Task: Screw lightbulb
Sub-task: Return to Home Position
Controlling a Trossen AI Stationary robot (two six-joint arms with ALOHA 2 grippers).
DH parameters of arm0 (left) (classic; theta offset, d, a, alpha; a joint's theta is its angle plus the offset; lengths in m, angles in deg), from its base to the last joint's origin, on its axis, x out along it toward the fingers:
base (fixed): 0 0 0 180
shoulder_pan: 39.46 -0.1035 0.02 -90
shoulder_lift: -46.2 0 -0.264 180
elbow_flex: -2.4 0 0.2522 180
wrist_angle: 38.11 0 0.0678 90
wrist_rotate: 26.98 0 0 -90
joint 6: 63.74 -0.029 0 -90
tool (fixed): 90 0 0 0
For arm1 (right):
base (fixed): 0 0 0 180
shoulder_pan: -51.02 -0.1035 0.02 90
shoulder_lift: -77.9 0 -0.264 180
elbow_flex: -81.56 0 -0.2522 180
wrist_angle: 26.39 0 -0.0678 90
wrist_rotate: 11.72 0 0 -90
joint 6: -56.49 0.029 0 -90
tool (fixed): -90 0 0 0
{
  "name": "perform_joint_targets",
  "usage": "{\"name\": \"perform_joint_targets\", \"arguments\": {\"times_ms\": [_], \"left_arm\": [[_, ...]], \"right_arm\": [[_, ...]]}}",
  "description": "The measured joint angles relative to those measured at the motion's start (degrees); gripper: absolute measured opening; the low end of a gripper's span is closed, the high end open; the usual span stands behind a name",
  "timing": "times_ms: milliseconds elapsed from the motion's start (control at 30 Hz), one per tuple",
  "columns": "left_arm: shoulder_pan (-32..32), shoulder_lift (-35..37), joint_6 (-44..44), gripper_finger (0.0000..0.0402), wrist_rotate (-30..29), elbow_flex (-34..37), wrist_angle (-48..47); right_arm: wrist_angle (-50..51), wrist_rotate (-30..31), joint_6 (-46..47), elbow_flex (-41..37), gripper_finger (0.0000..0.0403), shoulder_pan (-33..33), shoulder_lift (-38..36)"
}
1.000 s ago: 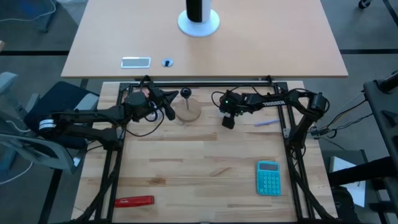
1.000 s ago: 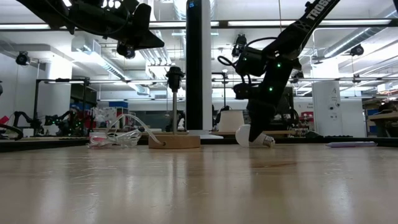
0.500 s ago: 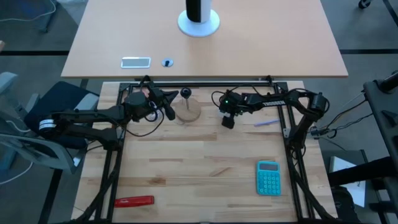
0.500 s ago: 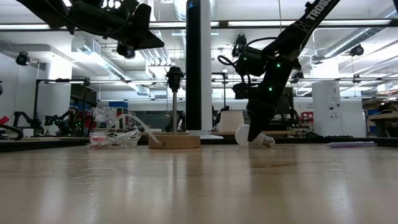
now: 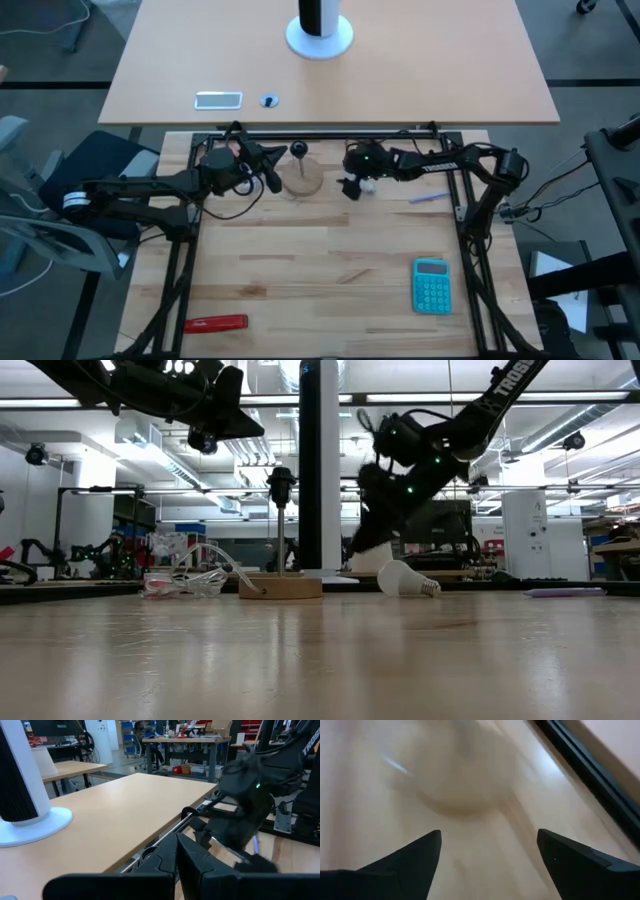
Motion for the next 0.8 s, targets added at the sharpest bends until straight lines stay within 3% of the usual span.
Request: {"name": "perform_joint_targets", "arguments": {"times_ms": [200, 300, 467, 567, 667, 800], "left_arm": [[0.0, 0.0, 0.01, 0.0, 0.0, 0.0, 0.0], [-0.01, 0.0, 0.0, 0.0, 0.0, 0.0, -0.01], [-0.01, 0.0, 0.0, 0.0, 0.0, 0.0, 0.01], [0.01, 0.0, 0.0, 0.0, 0.0, 0.0, -0.02], [-0.01, 0.0, 0.0, 0.0, 0.0, 0.0, -0.02], [0.01, 0.0, 0.0, 0.0, 0.0, 0.0, -0.03]], "right_arm": [[-22.14, -21.85, 2.38, -7.83, 0.0325, -2.43, 0.45], [-34.44, -27.98, 5.55, -14.24, 0.0324, -5.62, 0.31], [-51.24, -28.29, 6.03, -22.14, 0.0317, -12.19, -2.19], [-57.32, -28.21, 8.29, -24.81, 0.0312, -13.25, -7.99], [-55.69, -27.94, 10.66, -25.65, 0.0305, -12.9, -16.45], [-45.08, -27.99, 11.82, -25.65, 0.0297, -13.0, -28.33]]}}
